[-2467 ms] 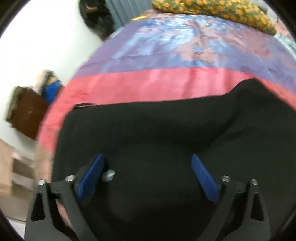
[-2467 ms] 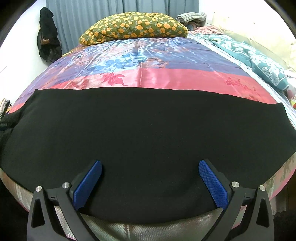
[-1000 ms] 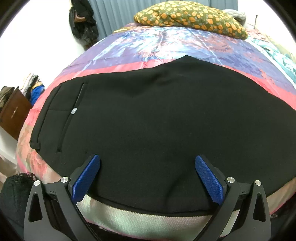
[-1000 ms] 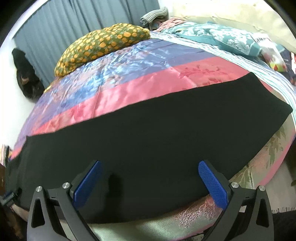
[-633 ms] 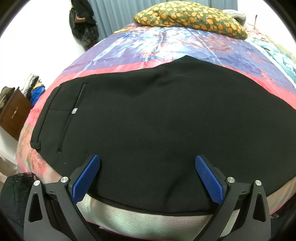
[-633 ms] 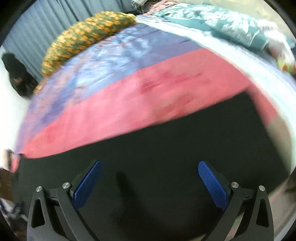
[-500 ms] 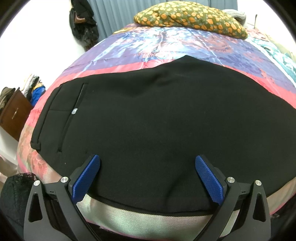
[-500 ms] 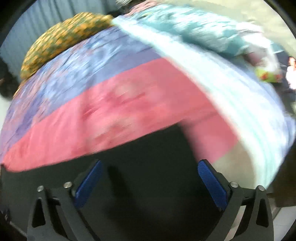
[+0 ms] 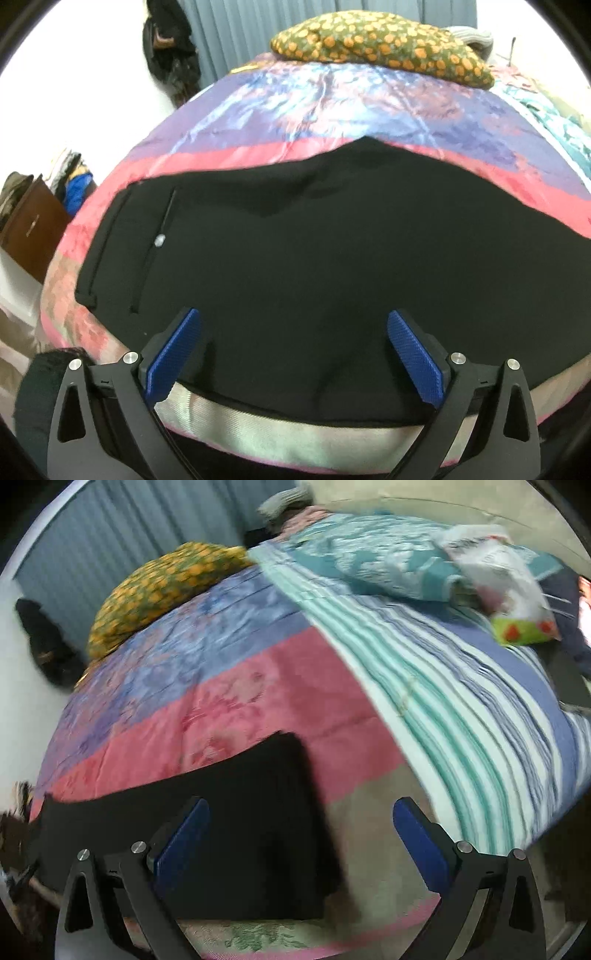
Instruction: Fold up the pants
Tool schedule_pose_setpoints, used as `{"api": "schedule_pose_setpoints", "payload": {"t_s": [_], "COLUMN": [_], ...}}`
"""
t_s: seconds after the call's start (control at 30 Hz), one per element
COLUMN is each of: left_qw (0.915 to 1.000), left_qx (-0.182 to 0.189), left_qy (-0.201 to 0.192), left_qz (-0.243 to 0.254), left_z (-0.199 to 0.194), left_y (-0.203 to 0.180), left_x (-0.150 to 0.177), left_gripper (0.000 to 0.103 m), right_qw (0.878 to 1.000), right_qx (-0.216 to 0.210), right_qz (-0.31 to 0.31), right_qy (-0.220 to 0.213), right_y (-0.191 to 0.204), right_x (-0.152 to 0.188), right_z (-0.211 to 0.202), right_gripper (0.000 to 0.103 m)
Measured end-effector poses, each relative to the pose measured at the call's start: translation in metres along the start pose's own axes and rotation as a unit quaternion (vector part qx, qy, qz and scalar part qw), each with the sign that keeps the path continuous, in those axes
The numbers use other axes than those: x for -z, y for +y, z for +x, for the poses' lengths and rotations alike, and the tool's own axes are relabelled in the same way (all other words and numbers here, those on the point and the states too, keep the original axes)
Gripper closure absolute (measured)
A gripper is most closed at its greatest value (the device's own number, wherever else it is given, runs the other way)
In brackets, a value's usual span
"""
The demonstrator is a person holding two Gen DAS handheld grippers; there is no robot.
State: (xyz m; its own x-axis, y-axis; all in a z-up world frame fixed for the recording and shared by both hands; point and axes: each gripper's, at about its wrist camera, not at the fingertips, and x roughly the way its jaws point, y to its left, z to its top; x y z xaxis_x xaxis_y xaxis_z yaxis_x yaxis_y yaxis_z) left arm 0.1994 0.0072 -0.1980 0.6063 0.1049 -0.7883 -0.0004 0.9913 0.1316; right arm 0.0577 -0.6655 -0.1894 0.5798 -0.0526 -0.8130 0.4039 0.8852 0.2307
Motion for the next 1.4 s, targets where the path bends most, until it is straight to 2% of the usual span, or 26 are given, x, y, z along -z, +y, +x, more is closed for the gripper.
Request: {"api": "schedule_pose_setpoints", "payload": {"t_s": [0.2, 0.23, 0.3, 0.33, 0.37, 0.43, 0.5, 0.57, 0.6, 0.67, 0.73, 0.87, 0.93, 1.0, 1.13, 1.3, 1.4], "left_qw": [1.0000, 1.0000, 0.9999, 0.9999, 0.9999, 0.9999, 0.9997, 0.9995, 0.9994, 0.9992, 0.9993, 0.9989, 0.9983, 0.9978, 0.9968, 0.9941, 0.9906], "left_qx": [-0.001, -0.004, -0.009, -0.011, -0.012, -0.013, -0.013, -0.012, -0.009, -0.006, -0.007, -0.002, 0.004, 0.011, 0.028, 0.051, 0.067], "left_qy": [-0.008, -0.005, 0.001, 0.003, 0.005, 0.009, 0.015, 0.023, 0.026, 0.026, 0.024, 0.024, 0.027, 0.029, 0.024, 0.016, 0.016], "left_qz": [0.005, 0.006, 0.005, 0.003, 0.000, -0.005, -0.010, -0.017, -0.023, -0.028, -0.028, -0.041, -0.051, -0.058, -0.071, -0.095, -0.118], "left_z": [-0.010, -0.010, -0.007, -0.006, -0.005, -0.003, 0.001, 0.005, 0.007, 0.006, 0.005, 0.004, 0.006, 0.007, 0.005, 0.005, 0.005], "left_y": [-0.004, -0.004, -0.004, -0.003, -0.002, -0.001, 0.000, 0.000, 0.000, 0.001, 0.001, 0.008, 0.011, 0.014, 0.019, 0.032, 0.042], "left_x": [0.000, 0.000, 0.001, 0.001, 0.001, 0.003, 0.004, 0.003, 0.002, 0.004, 0.005, 0.009, 0.010, 0.012, 0.011, 0.010, 0.010], "left_gripper": [0.002, 0.002, 0.002, 0.002, 0.002, 0.002, 0.002, 0.002, 0.002, 0.002, 0.002, 0.002, 0.002, 0.002, 0.002, 0.002, 0.002], "right_qw": [0.999, 0.998, 0.997, 0.995, 0.992, 0.991, 0.990, 0.985, 0.983, 0.981, 0.979, 0.970, 0.961, 0.945, 0.918, 0.880, 0.865], "right_qx": [-0.016, -0.017, -0.028, -0.042, -0.067, -0.087, -0.092, -0.111, -0.114, -0.120, -0.134, -0.201, -0.239, -0.288, -0.361, -0.438, -0.464], "right_qz": [-0.030, -0.027, -0.010, 0.002, 0.011, -0.006, 0.018, 0.092, 0.106, 0.103, 0.098, 0.115, 0.126, 0.146, 0.153, 0.170, 0.171], "right_qy": [0.039, 0.049, 0.073, 0.086, 0.102, 0.107, 0.104, 0.100, 0.101, 0.112, 0.116, 0.080, 0.064, 0.052, 0.052, 0.069, 0.085], "right_y": [0.003, 0.000, -0.009, -0.013, -0.015, -0.011, -0.017, -0.034, -0.037, -0.035, -0.029, -0.013, 0.000, 0.019, 0.076, 0.173, 0.239], "right_x": [-0.012, -0.015, -0.015, -0.013, -0.010, -0.003, 0.000, 0.003, 0.004, 0.005, 0.005, 0.002, 0.005, 0.011, 0.024, 0.045, 0.058], "right_z": [0.024, 0.030, 0.042, 0.047, 0.053, 0.057, 0.061, 0.065, 0.066, 0.066, 0.060, 0.035, 0.022, 0.013, 0.009, 0.030, 0.053], "right_gripper": [0.006, 0.009, 0.025, 0.041, 0.052, 0.052, 0.056, 0.065, 0.067, 0.082, 0.090, 0.091, 0.091, 0.091, 0.092, 0.092, 0.092]}}
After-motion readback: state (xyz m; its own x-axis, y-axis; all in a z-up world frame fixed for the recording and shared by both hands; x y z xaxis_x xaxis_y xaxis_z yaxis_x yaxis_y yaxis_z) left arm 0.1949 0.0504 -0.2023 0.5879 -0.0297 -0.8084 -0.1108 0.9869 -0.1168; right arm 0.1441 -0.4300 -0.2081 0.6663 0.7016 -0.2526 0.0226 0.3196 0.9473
